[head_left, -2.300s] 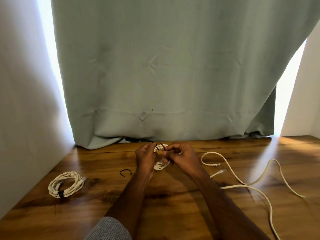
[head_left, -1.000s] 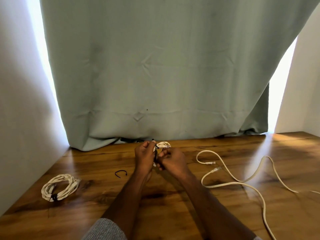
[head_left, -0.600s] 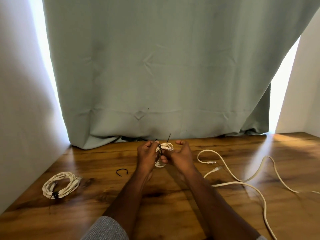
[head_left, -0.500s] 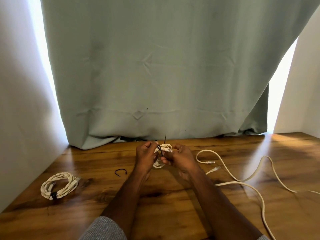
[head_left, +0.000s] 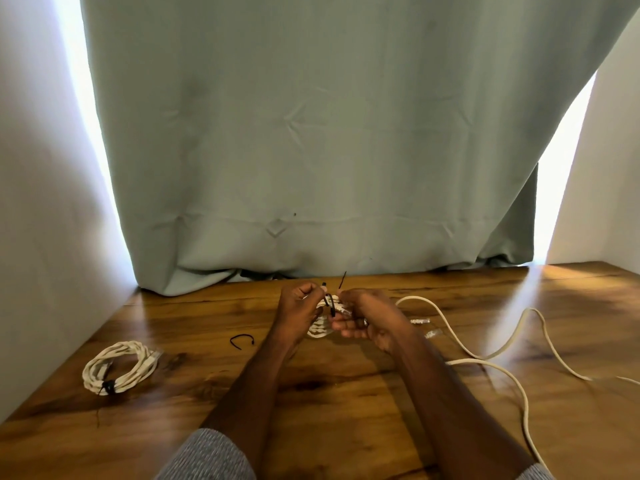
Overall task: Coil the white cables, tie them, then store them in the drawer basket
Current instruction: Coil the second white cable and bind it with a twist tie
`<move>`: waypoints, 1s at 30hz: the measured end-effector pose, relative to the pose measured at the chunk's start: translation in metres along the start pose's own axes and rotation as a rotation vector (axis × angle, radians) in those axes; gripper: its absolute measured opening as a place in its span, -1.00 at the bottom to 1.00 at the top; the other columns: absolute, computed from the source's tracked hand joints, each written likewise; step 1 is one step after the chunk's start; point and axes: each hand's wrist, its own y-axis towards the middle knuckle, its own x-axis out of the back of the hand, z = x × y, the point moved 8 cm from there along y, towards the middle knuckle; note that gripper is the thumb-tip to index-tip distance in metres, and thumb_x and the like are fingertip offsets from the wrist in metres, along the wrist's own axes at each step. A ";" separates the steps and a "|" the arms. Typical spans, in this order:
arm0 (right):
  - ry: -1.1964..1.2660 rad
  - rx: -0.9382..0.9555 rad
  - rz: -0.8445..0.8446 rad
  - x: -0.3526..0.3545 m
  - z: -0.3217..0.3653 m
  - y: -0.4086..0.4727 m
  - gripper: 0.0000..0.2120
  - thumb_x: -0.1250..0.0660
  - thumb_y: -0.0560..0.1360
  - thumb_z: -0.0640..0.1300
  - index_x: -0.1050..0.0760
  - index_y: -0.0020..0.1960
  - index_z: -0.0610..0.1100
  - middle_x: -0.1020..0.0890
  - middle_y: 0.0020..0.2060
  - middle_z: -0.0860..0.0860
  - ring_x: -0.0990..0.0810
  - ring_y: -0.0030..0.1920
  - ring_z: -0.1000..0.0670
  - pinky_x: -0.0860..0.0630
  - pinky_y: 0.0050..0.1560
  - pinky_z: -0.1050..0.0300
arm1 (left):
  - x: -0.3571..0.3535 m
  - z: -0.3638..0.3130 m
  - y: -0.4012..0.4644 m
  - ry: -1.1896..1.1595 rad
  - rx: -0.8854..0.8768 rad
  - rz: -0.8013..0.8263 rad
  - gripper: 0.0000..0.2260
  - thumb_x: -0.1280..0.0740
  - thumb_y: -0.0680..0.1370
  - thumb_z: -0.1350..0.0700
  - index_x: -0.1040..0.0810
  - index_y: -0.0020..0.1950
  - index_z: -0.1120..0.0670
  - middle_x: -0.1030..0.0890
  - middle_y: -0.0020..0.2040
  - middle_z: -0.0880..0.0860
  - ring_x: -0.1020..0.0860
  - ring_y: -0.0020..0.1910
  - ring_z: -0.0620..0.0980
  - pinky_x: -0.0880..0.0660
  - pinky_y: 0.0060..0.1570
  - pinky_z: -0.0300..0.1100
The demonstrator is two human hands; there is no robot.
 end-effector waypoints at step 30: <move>-0.123 -0.010 -0.007 0.034 -0.013 0.033 -0.79 -0.19 0.53 -0.42 -0.54 0.05 -0.52 -0.62 -0.13 -0.39 -0.64 -0.17 -0.26 -0.63 -0.06 -0.12 | -0.060 -0.004 -0.021 0.174 -0.108 0.296 -0.79 -0.38 0.52 0.25 -0.65 -0.31 0.10 -0.62 -0.36 0.03 -0.55 -0.31 -0.06 -0.45 -0.28 -0.22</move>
